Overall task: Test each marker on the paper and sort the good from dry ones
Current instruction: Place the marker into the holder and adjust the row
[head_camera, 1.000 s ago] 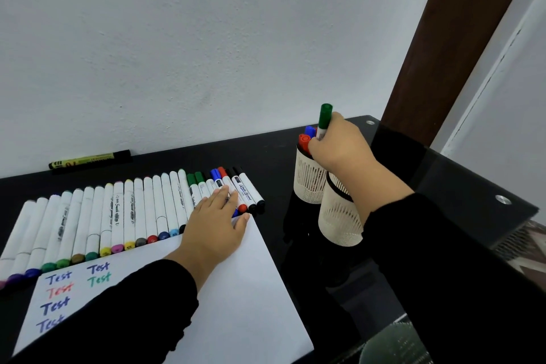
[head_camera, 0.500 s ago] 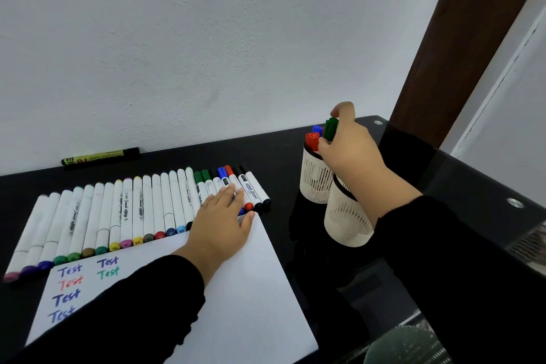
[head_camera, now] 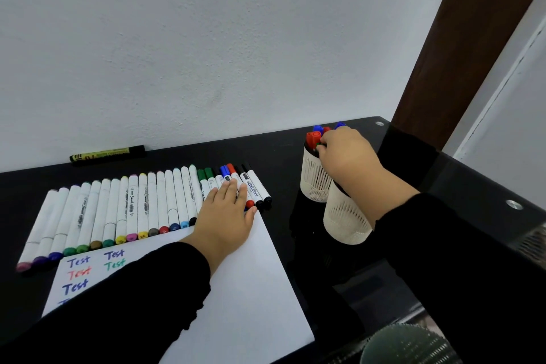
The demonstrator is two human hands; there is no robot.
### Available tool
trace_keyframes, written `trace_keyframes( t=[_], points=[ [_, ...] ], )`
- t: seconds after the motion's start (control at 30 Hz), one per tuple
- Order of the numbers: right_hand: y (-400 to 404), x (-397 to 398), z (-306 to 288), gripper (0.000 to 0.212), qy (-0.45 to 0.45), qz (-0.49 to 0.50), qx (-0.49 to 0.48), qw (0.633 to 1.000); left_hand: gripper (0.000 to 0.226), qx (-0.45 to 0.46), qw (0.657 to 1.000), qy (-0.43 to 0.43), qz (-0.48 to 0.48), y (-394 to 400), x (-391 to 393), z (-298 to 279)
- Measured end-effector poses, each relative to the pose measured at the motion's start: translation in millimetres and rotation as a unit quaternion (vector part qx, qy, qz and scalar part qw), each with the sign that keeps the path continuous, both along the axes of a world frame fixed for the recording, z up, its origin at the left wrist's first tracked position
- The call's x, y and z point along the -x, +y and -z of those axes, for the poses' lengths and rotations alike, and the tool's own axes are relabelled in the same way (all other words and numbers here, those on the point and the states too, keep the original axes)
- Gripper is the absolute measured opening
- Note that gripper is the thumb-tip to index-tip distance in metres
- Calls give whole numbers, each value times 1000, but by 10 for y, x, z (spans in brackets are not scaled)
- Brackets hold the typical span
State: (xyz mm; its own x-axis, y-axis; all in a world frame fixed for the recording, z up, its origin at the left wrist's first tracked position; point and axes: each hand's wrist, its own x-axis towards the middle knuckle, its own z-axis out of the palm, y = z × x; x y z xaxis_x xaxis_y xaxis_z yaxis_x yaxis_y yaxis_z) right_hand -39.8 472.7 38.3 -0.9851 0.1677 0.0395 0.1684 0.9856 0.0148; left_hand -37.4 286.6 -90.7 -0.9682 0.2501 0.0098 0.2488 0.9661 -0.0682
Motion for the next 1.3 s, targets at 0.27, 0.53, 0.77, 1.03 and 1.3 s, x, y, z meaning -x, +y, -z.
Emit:
trace_keyframes(
  t=[0.27,0.53,0.77,1.03,1.3],
  points=[
    [-100,-223,-15,31,92,-65,21,993,58,-123,992,-15,-27,-79,-48,-168],
    [-626,-218,-47,28,104,-169,28,980,55,-110,991,-4,-70,-831,-168,-234],
    [-1458,121,69,23,104,-280,42,953,57,-84,987,9,-139,-1694,-147,-184],
    [-2376,760,437,16,99,-363,56,925,62,-90,986,-41,-137,-2351,-10,-186],
    [-3113,1575,832,33,57,-433,50,898,64,-107,985,-74,-112,-2515,76,-144]
  ],
)
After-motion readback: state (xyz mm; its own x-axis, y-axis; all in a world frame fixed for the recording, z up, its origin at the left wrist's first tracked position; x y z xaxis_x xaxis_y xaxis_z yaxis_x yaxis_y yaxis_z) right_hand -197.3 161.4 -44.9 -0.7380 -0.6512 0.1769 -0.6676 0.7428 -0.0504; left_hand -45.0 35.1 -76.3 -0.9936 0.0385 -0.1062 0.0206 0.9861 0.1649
